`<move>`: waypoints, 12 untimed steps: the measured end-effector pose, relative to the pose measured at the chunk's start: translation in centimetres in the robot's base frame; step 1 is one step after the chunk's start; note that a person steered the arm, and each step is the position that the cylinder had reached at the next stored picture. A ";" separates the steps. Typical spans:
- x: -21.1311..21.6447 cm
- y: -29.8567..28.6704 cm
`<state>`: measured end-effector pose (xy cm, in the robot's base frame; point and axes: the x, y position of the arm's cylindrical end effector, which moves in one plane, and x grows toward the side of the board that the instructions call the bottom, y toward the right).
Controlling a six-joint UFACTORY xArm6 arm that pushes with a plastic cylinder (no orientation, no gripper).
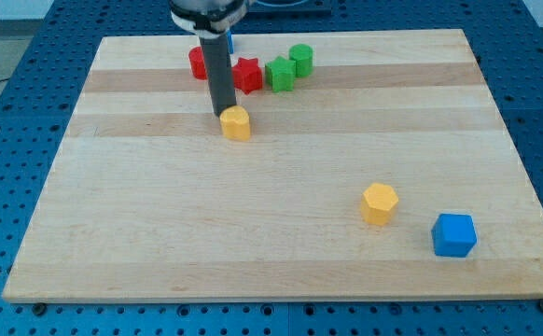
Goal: Place the red circle top left to the yellow heart
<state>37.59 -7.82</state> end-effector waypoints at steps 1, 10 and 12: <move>3.5 2.2; -6.6 -3.3; -12.1 0.4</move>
<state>25.47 -7.44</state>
